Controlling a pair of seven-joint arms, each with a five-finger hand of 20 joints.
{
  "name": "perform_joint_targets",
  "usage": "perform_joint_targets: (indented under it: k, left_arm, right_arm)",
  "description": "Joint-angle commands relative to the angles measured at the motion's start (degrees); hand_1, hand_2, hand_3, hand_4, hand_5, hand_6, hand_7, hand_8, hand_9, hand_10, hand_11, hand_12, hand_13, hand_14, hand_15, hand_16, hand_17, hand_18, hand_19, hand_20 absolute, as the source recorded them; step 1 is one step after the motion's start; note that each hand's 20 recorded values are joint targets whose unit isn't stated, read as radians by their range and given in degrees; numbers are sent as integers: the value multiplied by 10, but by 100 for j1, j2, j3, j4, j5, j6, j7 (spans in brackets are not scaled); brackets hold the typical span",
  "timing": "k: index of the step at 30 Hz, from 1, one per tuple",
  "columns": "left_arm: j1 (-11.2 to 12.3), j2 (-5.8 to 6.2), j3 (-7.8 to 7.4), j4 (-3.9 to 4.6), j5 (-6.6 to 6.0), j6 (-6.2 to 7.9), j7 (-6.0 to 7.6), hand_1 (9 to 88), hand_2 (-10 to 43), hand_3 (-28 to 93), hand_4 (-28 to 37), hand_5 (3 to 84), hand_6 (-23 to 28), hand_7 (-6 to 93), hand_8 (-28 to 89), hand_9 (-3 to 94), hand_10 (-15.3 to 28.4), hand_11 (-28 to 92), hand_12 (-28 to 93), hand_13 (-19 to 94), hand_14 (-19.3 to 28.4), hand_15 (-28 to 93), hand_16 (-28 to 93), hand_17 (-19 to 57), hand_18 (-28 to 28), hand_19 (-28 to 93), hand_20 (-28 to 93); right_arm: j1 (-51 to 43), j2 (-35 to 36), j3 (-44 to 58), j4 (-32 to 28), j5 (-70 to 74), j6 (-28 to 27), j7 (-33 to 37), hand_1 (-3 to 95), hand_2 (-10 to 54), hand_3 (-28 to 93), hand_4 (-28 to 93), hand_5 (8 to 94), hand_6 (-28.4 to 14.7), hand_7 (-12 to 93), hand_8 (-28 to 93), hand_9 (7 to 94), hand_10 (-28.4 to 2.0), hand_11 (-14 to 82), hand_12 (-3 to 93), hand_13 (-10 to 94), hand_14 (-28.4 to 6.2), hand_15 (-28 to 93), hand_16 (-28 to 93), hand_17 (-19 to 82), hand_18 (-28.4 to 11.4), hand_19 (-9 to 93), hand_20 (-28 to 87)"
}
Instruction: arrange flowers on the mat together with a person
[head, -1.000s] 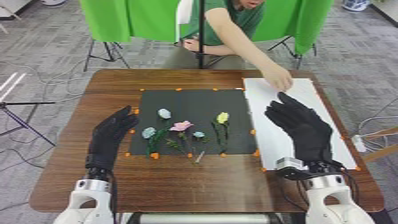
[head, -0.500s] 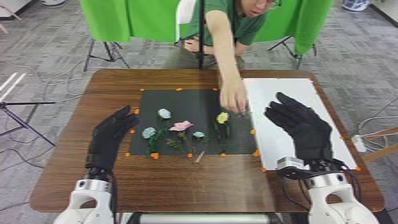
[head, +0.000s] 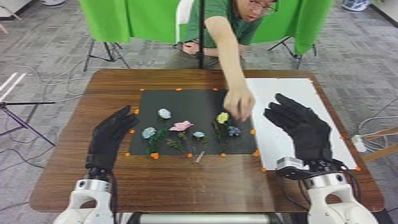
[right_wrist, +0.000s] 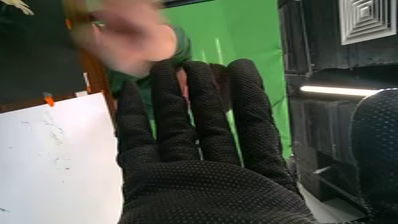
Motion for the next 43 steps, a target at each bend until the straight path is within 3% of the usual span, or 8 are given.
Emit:
perform_joint_targets:
  k: [1, 9, 17, 20, 22, 25, 30, 43]
  left_arm:
    - [54, -49, 10, 53, -29, -10, -58, 258, 11, 679, -175, 467, 41, 122, -57, 439, 135, 173, 131, 341, 183, 212, 23, 48, 140, 97, 189]
    - [69, -48, 3, 42, -16, -10, -61, 259, 11, 678, -175, 467, 42, 123, -56, 439, 135, 174, 132, 341, 183, 212, 23, 49, 139, 96, 189]
    - [-57, -9, 36, 103, 27, -93, -121, 258, 11, 678, -175, 467, 41, 125, -56, 440, 136, 176, 132, 341, 184, 212, 24, 48, 139, 97, 189]
    - [-177, 98, 65, 169, 47, -220, -128, 257, 11, 680, -175, 467, 41, 127, -56, 447, 137, 182, 134, 341, 183, 214, 24, 44, 146, 104, 192]
    - [-227, 85, 33, 179, 96, -370, -157, 258, 11, 679, -177, 468, 40, 127, -57, 472, 140, 208, 144, 341, 183, 214, 24, 41, 147, 108, 192]
    - [-265, 29, 88, 193, 70, -321, -127, 257, 13, 678, -177, 471, 40, 129, -57, 506, 144, 255, 156, 341, 184, 212, 24, 39, 148, 107, 189]
    - [-262, 54, 121, 199, 81, -362, -134, 257, 13, 678, -177, 471, 41, 129, -58, 491, 141, 254, 148, 340, 185, 211, 25, 35, 149, 106, 187]
    - [-78, -44, 39, 99, 74, -263, -164, 257, 12, 678, -177, 469, 42, 128, -56, 479, 138, 238, 148, 336, 184, 209, 29, 33, 149, 106, 186]
  right_arm:
    - [-59, -52, -42, -13, -44, 1, -48, 49, 58, 781, -167, 480, 2, 114, -80, 490, -149, 62, 144, 397, -145, 130, 202, 200, -158, 96, 301]
    - [-45, -49, -48, -11, -19, 57, -62, 48, 58, 783, -166, 481, 2, 113, -80, 491, -149, 62, 145, 397, -144, 127, 204, 201, -158, 95, 299]
    - [-43, -91, -55, 19, -25, 31, -123, 46, 59, 783, -167, 488, 2, 114, -80, 502, -146, 64, 142, 400, -145, 125, 200, 203, -156, 92, 298]
    - [3, -65, -56, 39, 29, 44, -125, 45, 59, 783, -166, 488, 2, 114, -81, 504, -146, 65, 142, 402, -146, 126, 199, 204, -156, 90, 298]
    - [30, 22, -36, 55, 56, 19, -116, 45, 59, 783, -167, 489, 2, 114, -81, 505, -146, 65, 142, 403, -147, 126, 198, 204, -156, 89, 299]
    - [68, 47, -31, 71, 61, 56, -134, 44, 60, 782, -166, 492, 2, 115, -81, 506, -146, 65, 142, 403, -147, 128, 198, 205, -156, 87, 299]
    - [66, -41, -60, 70, 47, 47, -192, 44, 60, 782, -166, 493, 1, 115, -81, 507, -146, 66, 142, 404, -147, 129, 197, 205, -156, 87, 301]
    - [-26, -17, -55, 20, 106, 110, -69, 45, 62, 781, -166, 494, 0, 113, -80, 508, -146, 66, 144, 408, -149, 131, 201, 205, -156, 90, 306]
